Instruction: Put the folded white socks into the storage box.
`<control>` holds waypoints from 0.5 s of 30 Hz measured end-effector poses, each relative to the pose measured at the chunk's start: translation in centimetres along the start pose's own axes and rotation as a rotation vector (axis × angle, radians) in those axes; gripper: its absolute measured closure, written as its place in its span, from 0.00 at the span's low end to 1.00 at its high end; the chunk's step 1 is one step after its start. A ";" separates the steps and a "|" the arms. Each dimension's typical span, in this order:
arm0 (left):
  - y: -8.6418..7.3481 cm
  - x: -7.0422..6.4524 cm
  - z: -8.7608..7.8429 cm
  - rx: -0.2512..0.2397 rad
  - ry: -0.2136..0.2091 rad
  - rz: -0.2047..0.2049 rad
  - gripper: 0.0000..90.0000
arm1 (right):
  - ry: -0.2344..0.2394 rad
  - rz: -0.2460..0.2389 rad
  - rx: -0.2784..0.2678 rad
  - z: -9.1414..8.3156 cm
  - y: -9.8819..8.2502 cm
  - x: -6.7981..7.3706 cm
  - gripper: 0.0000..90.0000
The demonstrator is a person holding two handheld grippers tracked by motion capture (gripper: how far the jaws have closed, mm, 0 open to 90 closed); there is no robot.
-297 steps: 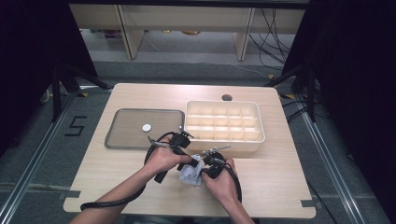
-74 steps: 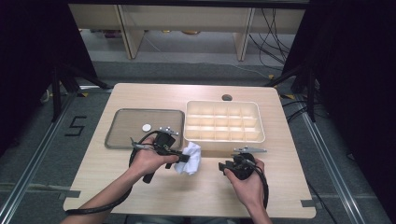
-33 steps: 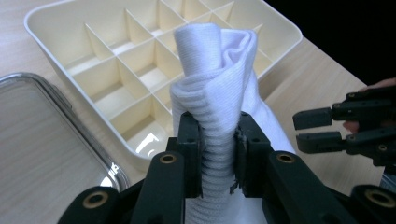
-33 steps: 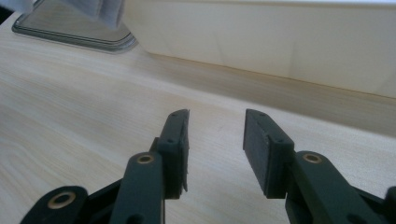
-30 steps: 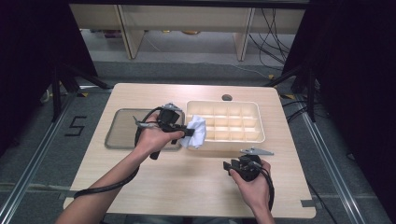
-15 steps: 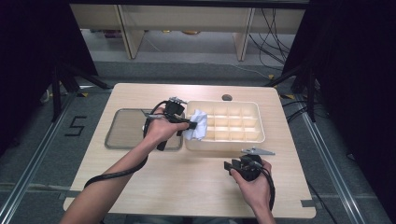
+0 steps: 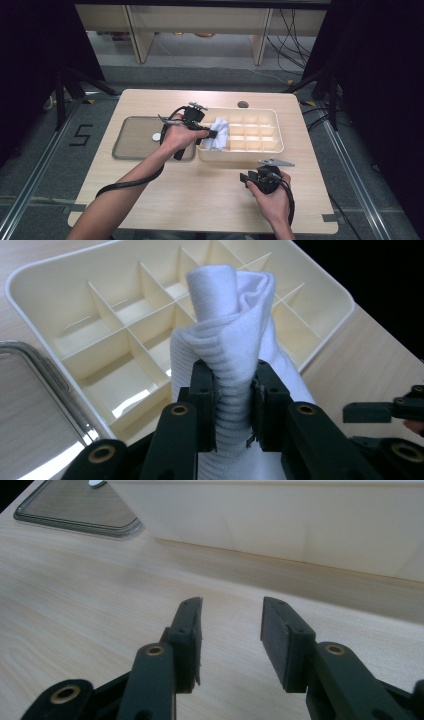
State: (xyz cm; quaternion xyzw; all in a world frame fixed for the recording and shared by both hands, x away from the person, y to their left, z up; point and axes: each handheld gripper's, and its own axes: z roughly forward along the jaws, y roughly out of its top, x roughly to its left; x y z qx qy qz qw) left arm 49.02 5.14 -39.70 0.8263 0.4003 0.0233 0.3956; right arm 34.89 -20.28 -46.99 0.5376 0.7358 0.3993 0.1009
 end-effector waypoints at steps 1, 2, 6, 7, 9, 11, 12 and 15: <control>-0.1 0.2 0.3 0.007 0.000 -0.013 0.82 | -0.006 0.012 0.003 -0.1 0.0 0.2 0.68; -0.1 0.4 0.5 0.013 0.002 -0.015 0.82 | -0.016 -0.006 0.005 -0.1 0.0 0.1 0.68; -0.5 1.1 1.3 0.050 0.036 -0.012 0.82 | -0.015 -0.005 0.007 -0.1 0.0 0.1 0.68; -0.6 1.2 1.4 0.055 0.047 -0.007 0.82 | 0.002 0.003 0.007 0.0 0.0 0.1 0.68; -0.6 1.3 1.6 0.060 0.082 0.003 0.82 | -0.002 0.003 0.015 0.0 -0.1 0.2 0.68; -0.6 1.3 1.9 0.074 0.118 0.033 0.82 | 0.003 0.003 0.019 0.2 -0.2 0.3 0.68; -0.6 1.3 2.0 0.080 0.125 0.045 0.82 | 0.009 0.001 0.020 0.2 -0.2 0.4 0.68; -0.6 1.2 2.3 0.101 0.160 0.094 0.82 | 0.006 0.032 0.034 0.3 -0.3 0.7 0.68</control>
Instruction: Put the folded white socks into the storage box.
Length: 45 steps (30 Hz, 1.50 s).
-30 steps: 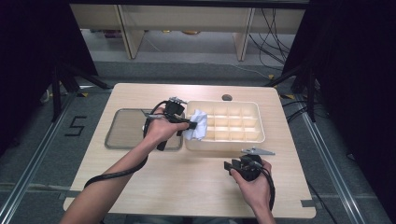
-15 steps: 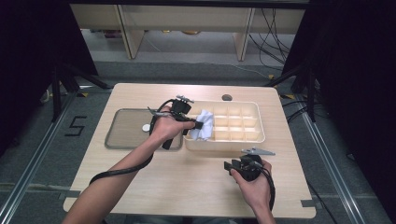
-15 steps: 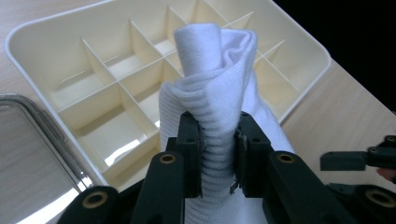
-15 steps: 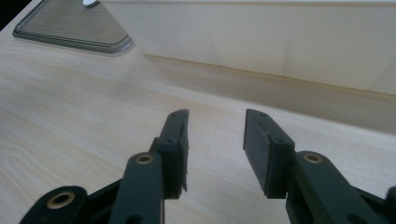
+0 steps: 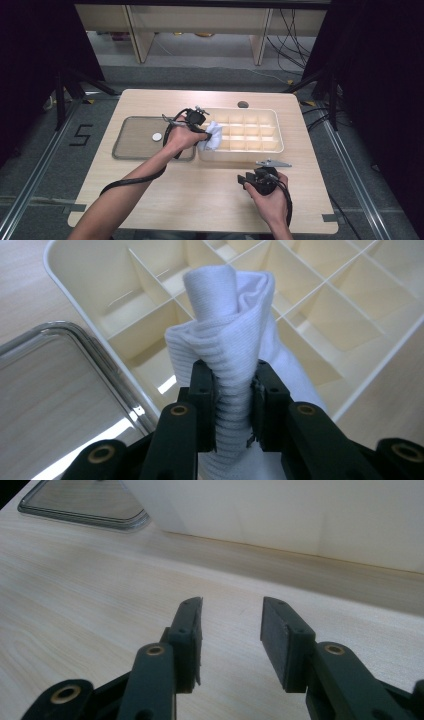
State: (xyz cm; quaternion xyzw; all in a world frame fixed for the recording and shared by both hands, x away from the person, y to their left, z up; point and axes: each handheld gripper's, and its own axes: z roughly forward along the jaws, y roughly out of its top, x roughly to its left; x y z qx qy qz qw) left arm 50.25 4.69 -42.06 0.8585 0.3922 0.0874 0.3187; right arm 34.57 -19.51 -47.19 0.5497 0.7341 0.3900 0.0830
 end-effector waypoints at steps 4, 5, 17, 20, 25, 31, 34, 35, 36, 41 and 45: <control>0.0 -0.3 0.3 0.008 0.044 0.054 0.82 | -0.010 -0.006 -0.008 -0.2 0.1 0.0 0.68; -0.1 -0.4 0.3 0.015 0.049 0.066 0.82 | -0.004 -0.023 -0.021 -0.1 0.1 -0.2 0.68; -0.2 -1.1 1.1 0.081 0.091 0.144 0.82 | -0.013 -0.028 -0.017 -0.4 0.1 -0.4 0.68; -0.2 -1.0 1.3 0.102 0.088 0.142 0.82 | -0.005 -0.021 -0.019 -0.4 0.1 -0.5 0.68; 0.0 -1.3 1.6 0.133 0.104 0.158 0.82 | -0.014 -0.025 -0.020 -0.3 0.1 -0.5 0.68; 0.0 -1.9 1.9 0.199 0.139 0.210 0.83 | -0.014 -0.022 -0.018 -0.4 0.1 -0.5 0.68; 0.1 -2.0 2.0 0.218 0.144 0.210 0.83 | -0.014 -0.023 -0.019 -0.4 0.1 -0.6 0.68; 0.1 -2.0 2.0 0.222 0.142 0.208 0.83 | -0.014 -0.023 -0.019 -0.4 0.1 -0.5 0.68; 0.1 -2.0 2.0 0.228 0.141 0.206 0.83 | -0.014 -0.023 -0.019 -0.4 0.1 -0.5 0.68; 0.1 -2.2 2.3 0.251 0.152 0.221 0.83 | -0.021 -0.030 -0.026 -0.3 0.1 -0.7 0.68; 0.2 -2.5 2.5 0.274 0.164 0.226 0.83 | -0.010 -0.026 -0.017 -0.3 0.0 -0.7 0.68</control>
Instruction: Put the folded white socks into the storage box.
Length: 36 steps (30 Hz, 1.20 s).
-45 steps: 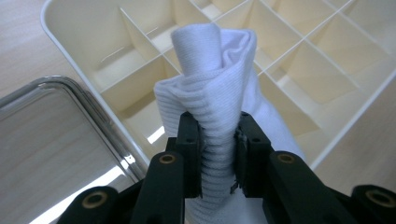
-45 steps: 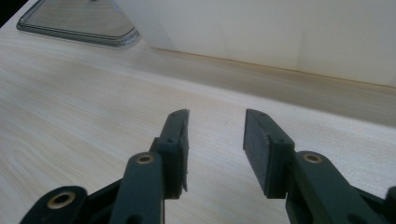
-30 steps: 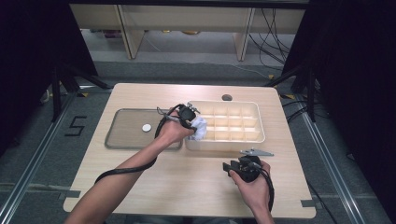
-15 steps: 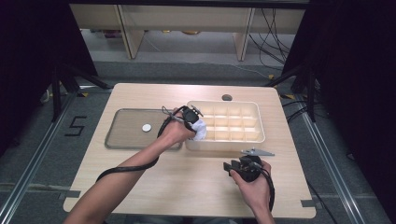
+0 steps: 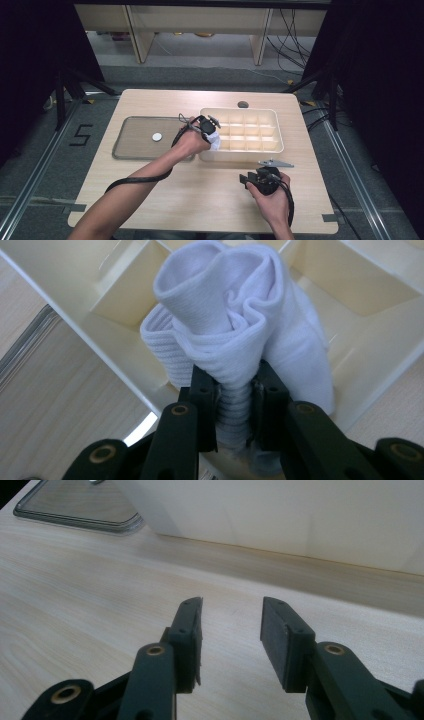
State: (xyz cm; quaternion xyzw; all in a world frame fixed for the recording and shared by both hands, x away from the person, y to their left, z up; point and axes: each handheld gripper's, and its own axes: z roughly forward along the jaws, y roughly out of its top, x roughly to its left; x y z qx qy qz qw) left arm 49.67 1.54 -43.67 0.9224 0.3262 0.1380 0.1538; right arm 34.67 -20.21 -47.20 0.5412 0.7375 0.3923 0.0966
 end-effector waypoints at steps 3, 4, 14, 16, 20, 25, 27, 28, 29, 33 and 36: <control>0.1 -0.1 0.2 0.015 0.003 0.007 0.83 | -0.001 0.004 -0.002 0.0 0.0 0.0 0.68; 0.1 -0.1 0.2 0.016 0.001 0.011 0.83 | -0.010 -0.002 -0.008 0.1 0.0 -0.1 0.68; 0.2 0.6 0.8 0.058 -0.073 -0.025 0.84 | -0.017 0.000 -0.007 -0.1 0.2 -0.1 0.68; 0.3 0.8 0.9 0.075 -0.088 -0.032 0.84 | -0.006 0.040 -0.001 -0.2 0.2 0.2 0.68; 0.6 0.8 1.1 0.098 -0.089 -0.019 0.84 | 0.000 0.028 -0.003 -0.2 0.2 0.1 0.68; 0.9 0.6 1.2 0.129 -0.083 -0.015 0.84 | 0.002 0.009 -0.001 -0.1 0.1 -0.1 0.68; 1.0 0.7 1.2 0.131 -0.088 -0.010 0.84 | 0.005 0.010 -0.003 0.0 0.1 -0.1 0.68; 0.9 0.7 1.2 0.124 -0.090 -0.015 0.84 | 0.005 0.010 -0.004 0.0 0.1 -0.1 0.67; 0.8 1.0 1.1 0.121 -0.101 -0.012 0.83 | 0.005 0.001 -0.010 0.1 0.1 -0.1 0.67; 0.7 1.4 0.4 0.083 -0.126 -0.034 0.80 | -0.014 0.009 0.001 0.0 0.1 -0.1 0.67; 0.7 1.6 -0.4 0.058 -0.134 -0.058 0.74 | -0.009 0.056 0.017 -0.2 0.2 0.3 0.67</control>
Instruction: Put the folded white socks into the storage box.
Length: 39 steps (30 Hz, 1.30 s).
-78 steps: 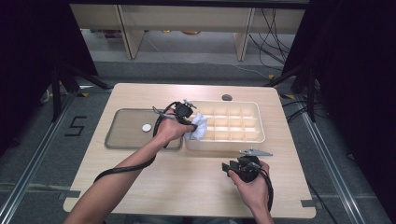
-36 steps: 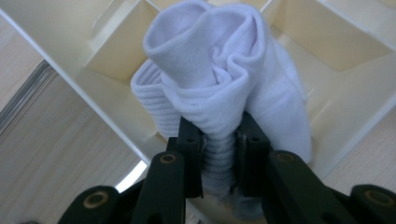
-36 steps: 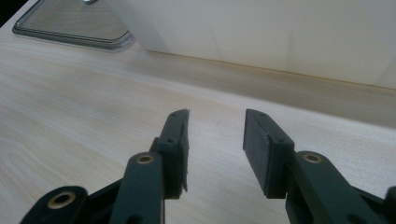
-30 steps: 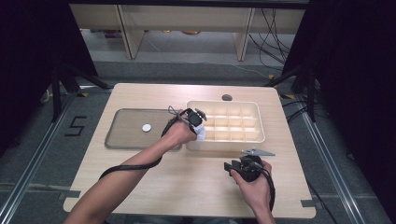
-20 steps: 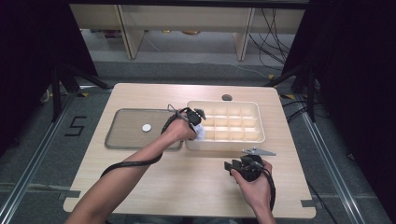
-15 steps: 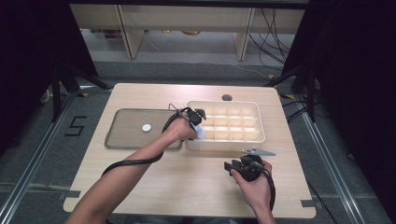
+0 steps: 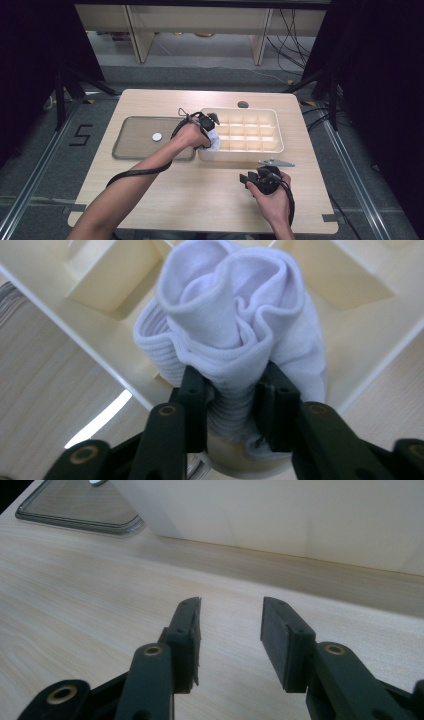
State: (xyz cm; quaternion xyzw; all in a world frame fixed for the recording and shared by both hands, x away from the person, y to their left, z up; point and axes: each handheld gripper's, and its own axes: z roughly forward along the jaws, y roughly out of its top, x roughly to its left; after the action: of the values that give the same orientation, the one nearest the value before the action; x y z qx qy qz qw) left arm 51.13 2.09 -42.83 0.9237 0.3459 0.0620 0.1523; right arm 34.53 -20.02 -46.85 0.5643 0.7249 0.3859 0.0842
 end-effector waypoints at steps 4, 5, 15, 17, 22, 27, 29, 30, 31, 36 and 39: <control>0.0 0.0 -1.4 -0.053 0.003 -0.027 0.61 | 0.022 -0.010 -0.014 0.0 0.0 -0.1 0.67; 0.1 0.0 -1.6 -0.064 0.007 -0.031 0.59 | 0.021 -0.008 -0.015 0.0 0.0 -0.1 0.67; 1.7 -0.4 -2.4 -0.187 0.040 0.029 0.55 | 0.011 -0.045 -0.028 -0.2 0.2 -0.5 0.67; 1.8 -0.3 -1.9 -0.164 0.027 0.035 0.60 | 0.002 -0.036 -0.021 -0.3 0.2 -0.5 0.67; 1.8 -0.2 -1.3 -0.131 0.027 0.046 0.81 | 0.000 -0.040 -0.021 -0.2 0.2 -0.5 0.67; 1.4 -0.8 -1.1 -0.119 0.045 0.088 0.85 | 0.021 -0.036 -0.025 -0.1 0.2 -0.6 0.67; 1.2 -0.9 -1.1 -0.118 0.050 0.096 0.85 | 0.017 -0.037 -0.025 -0.1 0.1 -0.5 0.67; 1.0 -0.9 -1.1 -0.119 0.053 0.107 0.85 | 0.014 -0.044 -0.030 -0.1 0.1 -0.5 0.67; 0.9 -0.9 -1.0 -0.128 0.057 0.106 0.85 | 0.017 -0.043 -0.029 0.0 0.1 -0.5 0.67; 0.6 -1.0 -0.7 -0.115 0.064 0.126 0.86 | 0.006 -0.052 -0.025 -0.1 0.2 -0.3 0.67; 0.4 -1.0 -0.4 -0.095 0.055 0.116 0.86 | 0.006 -0.051 -0.027 0.0 0.2 -0.4 0.67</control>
State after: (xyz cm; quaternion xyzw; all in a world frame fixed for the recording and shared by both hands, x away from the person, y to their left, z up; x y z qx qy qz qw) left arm 50.50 1.25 -42.35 0.9318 0.2927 0.1125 0.1826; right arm 34.81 -20.37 -46.83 0.5433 0.7341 0.3950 0.0995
